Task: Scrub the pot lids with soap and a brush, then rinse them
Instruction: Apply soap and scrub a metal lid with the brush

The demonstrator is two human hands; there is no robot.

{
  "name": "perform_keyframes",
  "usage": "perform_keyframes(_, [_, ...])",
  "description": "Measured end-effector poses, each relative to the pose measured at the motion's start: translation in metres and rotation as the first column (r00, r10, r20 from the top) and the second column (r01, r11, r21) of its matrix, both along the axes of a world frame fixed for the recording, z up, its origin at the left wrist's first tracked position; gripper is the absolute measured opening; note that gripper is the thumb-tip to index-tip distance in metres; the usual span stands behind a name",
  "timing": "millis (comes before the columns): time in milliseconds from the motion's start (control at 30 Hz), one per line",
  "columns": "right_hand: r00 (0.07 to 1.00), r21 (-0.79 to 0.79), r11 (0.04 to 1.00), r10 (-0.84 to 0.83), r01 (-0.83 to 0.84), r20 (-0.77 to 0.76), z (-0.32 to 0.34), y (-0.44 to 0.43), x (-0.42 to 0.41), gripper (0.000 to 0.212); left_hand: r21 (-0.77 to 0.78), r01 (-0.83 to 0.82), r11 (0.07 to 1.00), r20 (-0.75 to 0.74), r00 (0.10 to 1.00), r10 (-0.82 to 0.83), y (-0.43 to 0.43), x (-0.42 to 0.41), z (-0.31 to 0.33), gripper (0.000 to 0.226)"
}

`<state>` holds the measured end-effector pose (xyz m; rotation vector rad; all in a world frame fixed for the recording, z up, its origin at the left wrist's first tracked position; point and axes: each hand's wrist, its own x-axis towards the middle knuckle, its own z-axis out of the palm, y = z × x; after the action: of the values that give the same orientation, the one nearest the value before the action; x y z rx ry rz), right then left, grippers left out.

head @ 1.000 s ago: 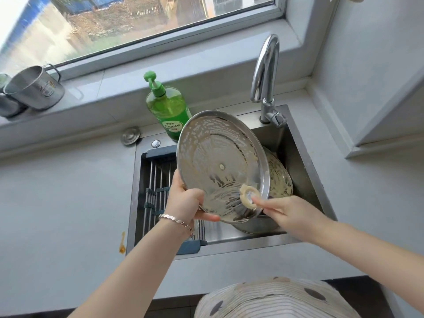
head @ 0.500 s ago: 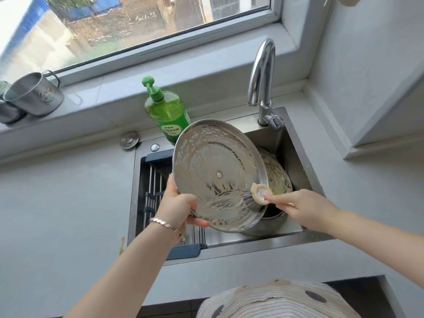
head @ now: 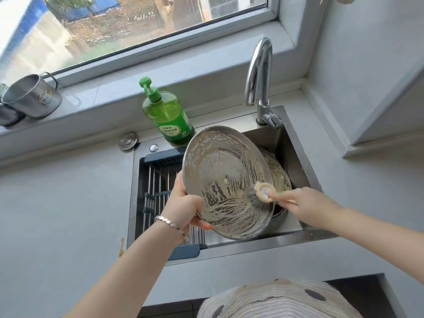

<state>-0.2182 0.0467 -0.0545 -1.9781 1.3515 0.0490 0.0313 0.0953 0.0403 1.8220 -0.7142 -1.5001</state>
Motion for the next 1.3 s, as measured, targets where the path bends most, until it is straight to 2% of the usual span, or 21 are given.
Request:
perform_keyframes(67, [0.978,-0.147,0.967,-0.208,0.209,0.022,-0.008,-0.006,-0.004,0.04,-0.005,-0.016,1.0,-0.045,0.999,0.015,0.0,-0.004,-0.001,0.079])
perform_keyframes(100, [0.97,-0.16,0.957,-0.241,0.24,0.015,-0.008,-0.003,-0.002,0.04,-0.01,-0.007,1.0,-0.052,0.999,0.007,-0.001,-0.007,-0.002,0.077])
perform_keyframes(167, [0.987,-0.023,0.987,-0.16,0.16,0.026,-0.003,0.011,0.008,0.037,-0.016,0.019,1.0,-0.009,1.0,-0.019,-0.003,-0.008,-0.006,0.075])
perform_keyframes(233, [0.99,0.167,0.982,-0.104,0.086,0.098,0.005,0.025,0.017,0.034,-0.001,0.023,1.0,0.055,0.998,-0.023,-0.005,-0.005,-0.01,0.075])
perform_keyframes(267, [0.98,0.211,0.974,-0.118,0.082,0.16,0.011,0.026,0.02,0.034,0.017,0.021,1.0,0.088,0.996,-0.022,-0.006,-0.003,-0.012,0.073])
perform_keyframes(333, [0.908,0.216,0.963,-0.229,0.159,0.352,0.023,0.019,0.025,0.035,0.031,0.027,0.999,0.189,0.982,-0.032,-0.007,0.003,-0.014,0.06])
perform_keyframes(400, [0.786,0.142,0.934,-0.354,0.329,0.507,0.037,0.006,0.036,0.037,-0.01,0.068,0.998,0.342,0.938,-0.06,-0.009,0.005,-0.017,0.032])
perform_keyframes(467, [0.73,0.051,0.907,-0.369,0.418,0.575,0.051,-0.007,0.053,0.038,-0.068,0.152,0.986,0.489,0.866,-0.099,-0.01,0.004,-0.02,0.021])
perform_keyframes(533, [0.73,-0.006,0.931,-0.281,0.364,0.623,0.064,-0.011,0.074,0.038,-0.059,0.292,0.955,0.662,0.727,-0.181,-0.011,-0.001,-0.021,0.022])
perform_keyframes(600, [0.814,-0.144,0.963,-0.108,0.229,0.571,0.069,-0.008,0.093,0.038,0.027,0.392,0.92,0.843,0.486,-0.231,-0.012,-0.006,-0.019,0.025])
perform_keyframes(633, [0.852,-0.201,0.963,-0.05,0.179,0.52,0.069,-0.006,0.098,0.038,0.032,0.396,0.918,0.888,0.411,-0.208,-0.012,-0.005,-0.018,0.026])
perform_keyframes(667, [0.866,-0.223,0.96,-0.039,0.171,0.499,0.065,-0.008,0.099,0.037,0.008,0.393,0.92,0.904,0.39,-0.175,-0.011,-0.004,-0.017,0.025])
perform_keyframes(733, [0.839,-0.145,0.948,-0.17,0.282,0.518,0.057,-0.018,0.092,0.036,-0.057,0.379,0.924,0.886,0.445,-0.128,-0.008,0.003,-0.017,0.023])
perform_keyframes(800, [0.782,0.01,0.887,-0.413,0.462,0.467,0.045,-0.033,0.076,0.035,-0.155,0.328,0.932,0.854,0.519,-0.041,-0.002,0.009,-0.017,0.025])
perform_keyframes(867, [0.747,0.07,0.831,-0.53,0.552,0.401,0.036,-0.034,0.064,0.035,-0.24,0.318,0.917,0.865,0.499,0.054,0.003,0.012,-0.016,0.028])
perform_keyframes(967, [0.729,0.079,0.861,-0.471,0.502,0.497,0.04,-0.017,0.072,0.036,-0.183,0.398,0.899,0.905,0.426,-0.004,0.001,0.006,-0.017,0.023])
perform_keyframes(1067, [0.672,0.099,0.911,-0.365,0.4,0.644,0.05,-0.002,0.083,0.037,-0.176,0.421,0.89,0.892,0.451,-0.037,0.0,0.002,-0.021,0.024])
perform_keyframes(1167, [0.629,0.117,0.843,-0.477,0.525,0.614,0.04,-0.012,0.069,0.035,-0.281,0.394,0.875,0.854,0.518,0.041,-0.001,0.004,-0.024,0.024])
perform_keyframes(1300, [0.493,0.274,0.702,-0.675,0.657,0.549,0.018,-0.015,0.05,0.035,-0.424,0.247,0.871,0.765,0.614,0.198,-0.003,0.004,-0.021,0.026])
